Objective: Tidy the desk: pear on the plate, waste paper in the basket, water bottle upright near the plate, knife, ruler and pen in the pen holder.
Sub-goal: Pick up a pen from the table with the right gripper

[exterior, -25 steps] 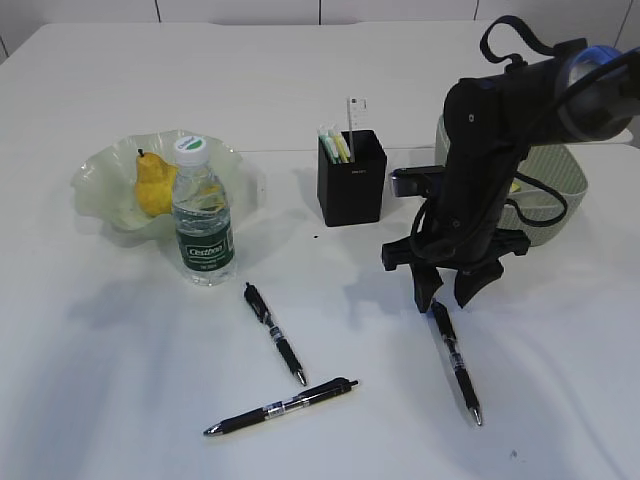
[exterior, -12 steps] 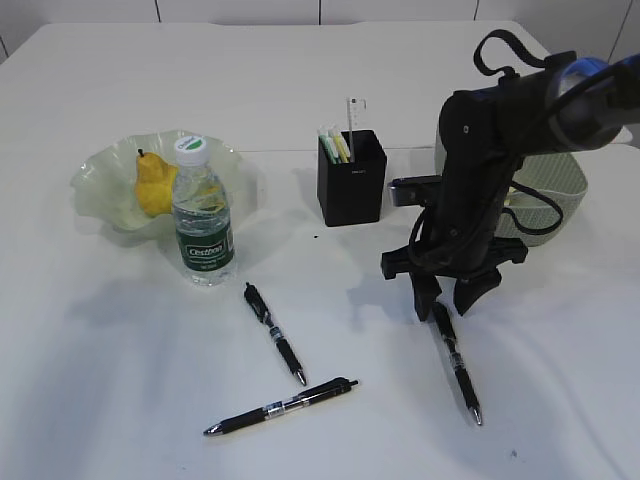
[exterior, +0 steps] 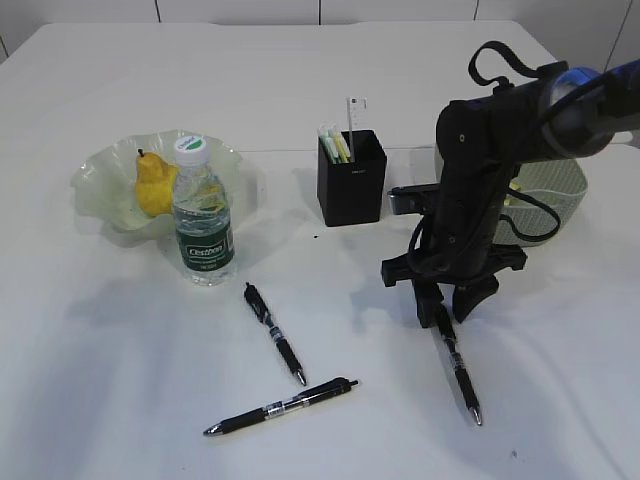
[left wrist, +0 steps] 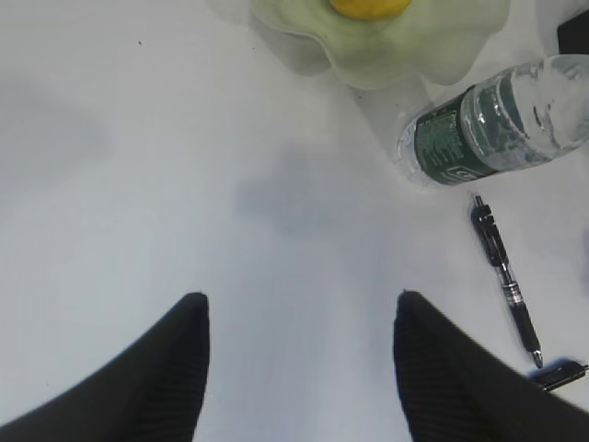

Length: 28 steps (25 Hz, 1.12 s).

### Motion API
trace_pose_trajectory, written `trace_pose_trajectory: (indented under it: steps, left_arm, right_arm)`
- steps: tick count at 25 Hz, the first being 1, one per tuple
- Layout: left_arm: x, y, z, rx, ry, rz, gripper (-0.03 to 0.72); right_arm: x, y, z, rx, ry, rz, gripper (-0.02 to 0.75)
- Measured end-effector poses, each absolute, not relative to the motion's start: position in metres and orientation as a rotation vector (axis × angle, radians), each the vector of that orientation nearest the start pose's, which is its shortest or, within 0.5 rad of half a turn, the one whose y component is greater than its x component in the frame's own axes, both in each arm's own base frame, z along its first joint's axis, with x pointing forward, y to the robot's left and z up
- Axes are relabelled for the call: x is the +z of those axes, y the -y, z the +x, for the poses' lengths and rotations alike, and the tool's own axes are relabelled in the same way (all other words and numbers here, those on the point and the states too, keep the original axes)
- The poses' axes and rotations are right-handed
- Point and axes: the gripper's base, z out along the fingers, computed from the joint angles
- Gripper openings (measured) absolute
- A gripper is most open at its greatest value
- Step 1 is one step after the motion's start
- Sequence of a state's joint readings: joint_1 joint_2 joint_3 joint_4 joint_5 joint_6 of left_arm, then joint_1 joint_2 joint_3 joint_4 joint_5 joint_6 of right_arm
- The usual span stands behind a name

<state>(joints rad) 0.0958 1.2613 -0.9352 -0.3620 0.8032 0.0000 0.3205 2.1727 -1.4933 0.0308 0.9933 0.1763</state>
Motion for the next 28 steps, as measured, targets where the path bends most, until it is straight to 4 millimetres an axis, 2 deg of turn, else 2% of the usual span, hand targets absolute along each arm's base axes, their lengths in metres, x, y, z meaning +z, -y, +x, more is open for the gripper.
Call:
trace_pose_trajectory:
  steps: [6,8,20,22,28]
  left_arm:
    - [0.292,-0.001,0.248,-0.391,-2.546,-0.358,0.447]
    - [0.292,-0.001,0.248,-0.391,-2.546,-0.358,0.447]
    - [0.292,-0.001,0.248,-0.391,-2.546,-0.358,0.447]
    - [0.292,-0.001,0.248,-0.391,-2.546,-0.358,0.447]
    - [0.292,-0.001,0.248,-0.391,-2.546,-0.358,0.447]
  right_arm:
    - [0.121,-0.132,0.389,0.034,-3.156,-0.201,0.167]
    - [0.121,-0.132,0.389,0.034,-3.156,-0.201,0.144]
    - [0.122,-0.132,0.389,0.037,-3.153,-0.222,0.126]
    - [0.127,-0.132,0.389,0.041,-3.142,-0.225,0.126]
    - [0.158,-0.131,0.388,0.069,-3.066,-0.236,0.126]
